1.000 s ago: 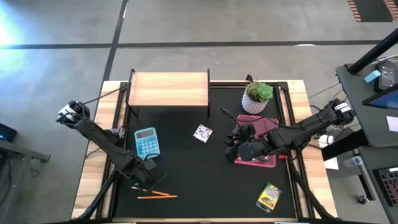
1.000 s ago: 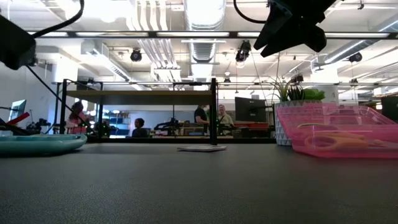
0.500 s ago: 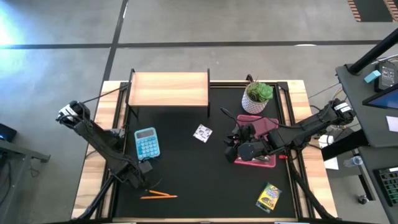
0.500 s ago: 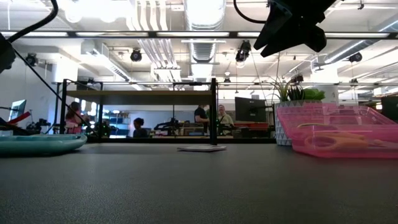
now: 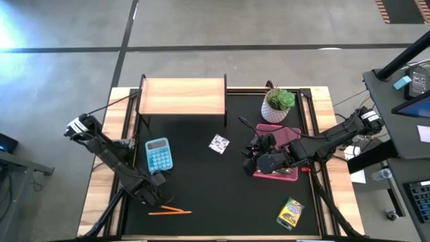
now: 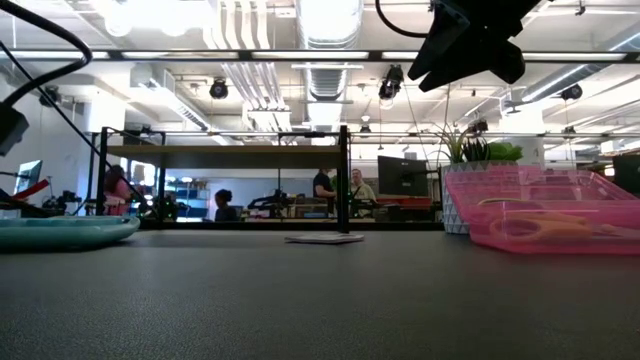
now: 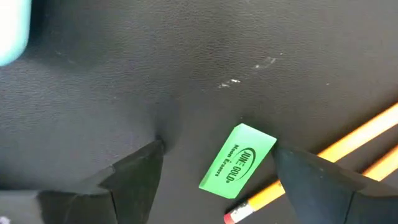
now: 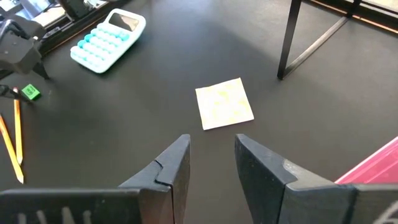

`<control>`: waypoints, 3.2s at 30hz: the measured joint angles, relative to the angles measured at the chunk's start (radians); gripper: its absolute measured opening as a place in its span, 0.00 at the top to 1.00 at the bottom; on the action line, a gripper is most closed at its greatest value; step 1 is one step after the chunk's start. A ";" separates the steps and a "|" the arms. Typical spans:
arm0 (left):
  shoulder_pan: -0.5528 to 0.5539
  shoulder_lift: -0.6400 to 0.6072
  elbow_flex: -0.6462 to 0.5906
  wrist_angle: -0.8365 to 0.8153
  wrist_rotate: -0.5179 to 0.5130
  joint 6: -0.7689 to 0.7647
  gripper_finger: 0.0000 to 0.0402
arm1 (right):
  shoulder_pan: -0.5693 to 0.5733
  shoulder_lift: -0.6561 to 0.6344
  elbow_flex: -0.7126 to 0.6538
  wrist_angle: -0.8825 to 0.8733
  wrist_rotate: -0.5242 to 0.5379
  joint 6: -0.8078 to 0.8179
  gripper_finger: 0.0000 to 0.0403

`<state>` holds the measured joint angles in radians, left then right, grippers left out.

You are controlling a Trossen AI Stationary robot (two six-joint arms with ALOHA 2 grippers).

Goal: Pack school essentials
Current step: Put the green eraser into the pink case

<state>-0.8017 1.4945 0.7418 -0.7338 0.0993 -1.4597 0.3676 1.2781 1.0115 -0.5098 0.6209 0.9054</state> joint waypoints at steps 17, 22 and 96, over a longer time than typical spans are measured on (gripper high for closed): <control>0.000 0.039 0.007 0.009 0.016 -0.028 0.69 | 0.000 0.000 0.000 0.000 0.000 0.000 0.71; 0.000 0.039 0.007 0.012 0.016 -0.028 0.79 | 0.000 0.000 0.000 0.000 0.000 0.000 0.71; 0.641 -0.072 0.216 0.967 -0.676 0.501 0.85 | -0.087 0.000 0.000 0.465 0.033 -0.130 0.71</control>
<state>-0.1611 1.4221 0.9573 0.2332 -0.5767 -0.9585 0.2807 1.2778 1.0115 -0.0446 0.6540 0.7757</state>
